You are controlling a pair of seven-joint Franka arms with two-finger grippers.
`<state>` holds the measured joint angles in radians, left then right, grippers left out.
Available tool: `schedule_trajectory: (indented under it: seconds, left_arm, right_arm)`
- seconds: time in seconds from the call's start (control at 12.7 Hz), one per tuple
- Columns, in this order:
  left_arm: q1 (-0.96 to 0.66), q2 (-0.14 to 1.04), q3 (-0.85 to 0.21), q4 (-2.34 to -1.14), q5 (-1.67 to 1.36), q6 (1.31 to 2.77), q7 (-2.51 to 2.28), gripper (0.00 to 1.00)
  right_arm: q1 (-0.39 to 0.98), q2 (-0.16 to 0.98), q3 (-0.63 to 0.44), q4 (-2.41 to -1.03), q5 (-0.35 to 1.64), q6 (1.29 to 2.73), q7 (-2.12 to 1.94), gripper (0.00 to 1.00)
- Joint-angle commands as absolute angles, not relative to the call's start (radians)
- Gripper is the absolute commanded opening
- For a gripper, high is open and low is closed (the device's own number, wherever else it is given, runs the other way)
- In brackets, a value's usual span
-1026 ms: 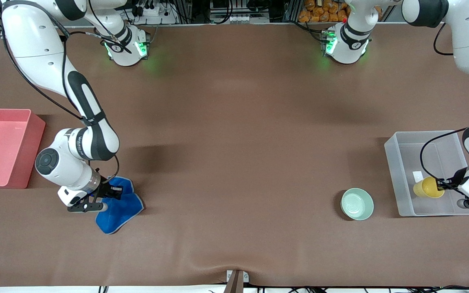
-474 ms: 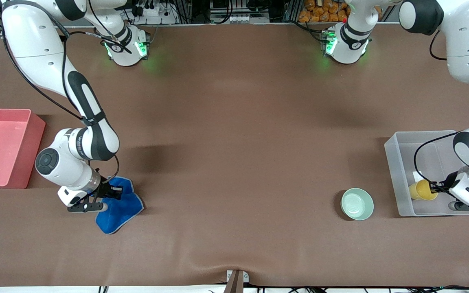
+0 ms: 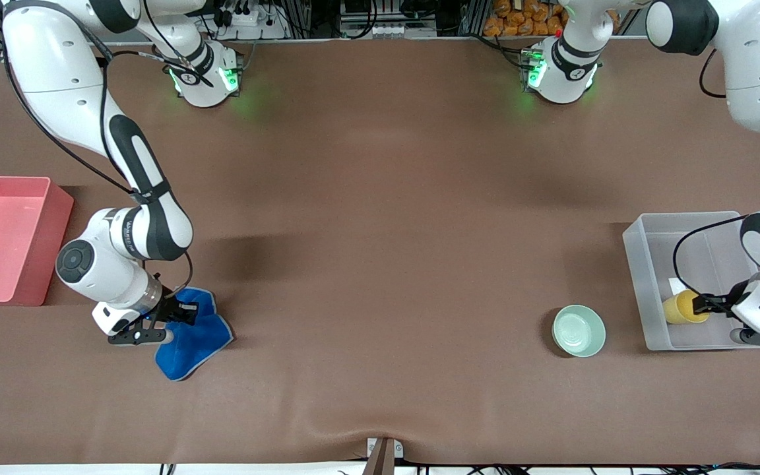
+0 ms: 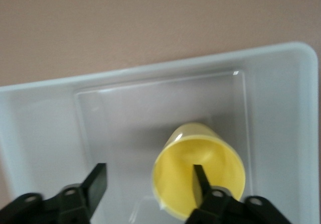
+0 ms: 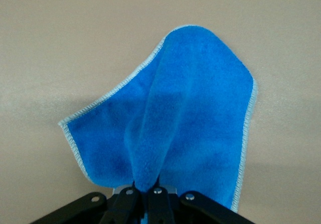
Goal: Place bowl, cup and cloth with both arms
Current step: 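Lower the yellow cup into the clear bin and open the left gripper, then reach the left gripper to the green bowl while the right gripper lifts the cloth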
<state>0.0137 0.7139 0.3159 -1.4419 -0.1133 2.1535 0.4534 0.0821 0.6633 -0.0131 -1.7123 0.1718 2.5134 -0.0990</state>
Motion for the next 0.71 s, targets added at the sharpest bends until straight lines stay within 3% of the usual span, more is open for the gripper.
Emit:
schedule_trajectory:
  seconds: [0.0,0.39,0.63]
  left_arm:
    - [0.005,0.690,0.313,-1.353,-0.067,1.981,0.453,0.92]
    - [-0.118,0.653,0.304,-1.348,-0.106,1.976,0.214,0.90]
    - [-0.123,0.663,0.226,-1.329,-0.107,2.012,0.125,0.87]
  right_arm:
    - [0.086,0.646,-0.017,-1.721,0.187,2.514,-0.100,0.00]
    - [0.035,0.585,-0.023,-1.724,0.184,2.500,-0.115,0.00]
    - [0.026,0.503,-0.026,-1.723,0.176,2.472,-0.112,0.00]
